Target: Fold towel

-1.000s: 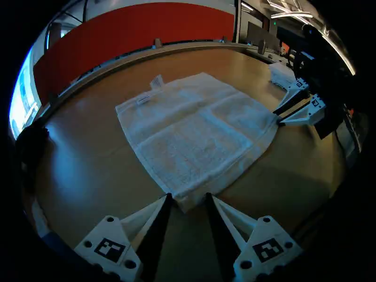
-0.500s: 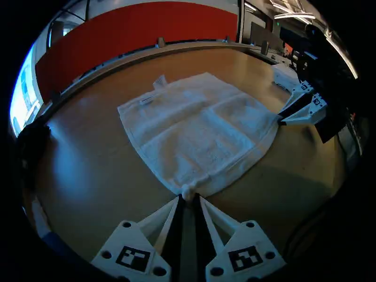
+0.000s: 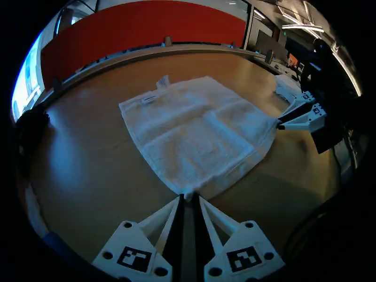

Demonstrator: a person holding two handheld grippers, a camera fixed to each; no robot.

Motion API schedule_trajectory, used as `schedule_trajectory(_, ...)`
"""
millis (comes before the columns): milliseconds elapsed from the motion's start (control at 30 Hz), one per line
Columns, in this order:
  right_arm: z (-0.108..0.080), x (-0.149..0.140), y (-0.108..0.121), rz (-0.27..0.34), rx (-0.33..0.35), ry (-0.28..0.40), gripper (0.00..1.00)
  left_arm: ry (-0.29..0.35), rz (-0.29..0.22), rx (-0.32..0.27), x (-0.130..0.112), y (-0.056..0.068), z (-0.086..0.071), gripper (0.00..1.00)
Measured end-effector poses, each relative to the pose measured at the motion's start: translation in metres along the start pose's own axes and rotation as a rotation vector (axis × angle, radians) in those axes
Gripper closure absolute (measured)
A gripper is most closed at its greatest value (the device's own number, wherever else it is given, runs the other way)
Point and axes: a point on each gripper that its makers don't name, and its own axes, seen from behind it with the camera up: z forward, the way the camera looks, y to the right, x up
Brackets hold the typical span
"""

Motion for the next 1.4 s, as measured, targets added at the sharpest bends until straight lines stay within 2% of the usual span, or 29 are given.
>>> schedule_trajectory(233,0.000,0.001,-0.002,-0.005,0.006,0.002,0.89,-0.020,-0.029,0.003,-0.001,0.000,0.005,0.88)
schedule_trajectory(267,0.000,0.002,-0.003,-0.006,0.007,0.002,0.90,-0.022,-0.031,0.001,-0.002,0.000,0.006,0.91)
schedule_trajectory(300,0.000,0.002,-0.003,-0.006,0.010,0.003,0.90,-0.022,-0.027,0.005,-0.002,-0.001,0.006,0.95)
schedule_trajectory(500,-0.002,0.004,-0.006,-0.008,0.015,0.009,0.91,-0.028,0.010,0.017,-0.002,-0.002,0.004,0.95)
schedule_trajectory(800,-0.004,0.009,-0.005,-0.014,0.018,0.013,0.91,-0.041,-0.011,0.007,-0.001,-0.001,0.000,0.95)
schedule_trajectory(1067,-0.010,0.018,-0.006,-0.023,0.013,0.021,0.91,-0.035,-0.017,0.008,0.008,0.000,-0.010,0.95)
schedule_trajectory(1400,-0.031,0.045,-0.010,-0.015,0.008,0.061,0.91,-0.013,-0.035,0.002,0.027,0.000,-0.035,0.95)
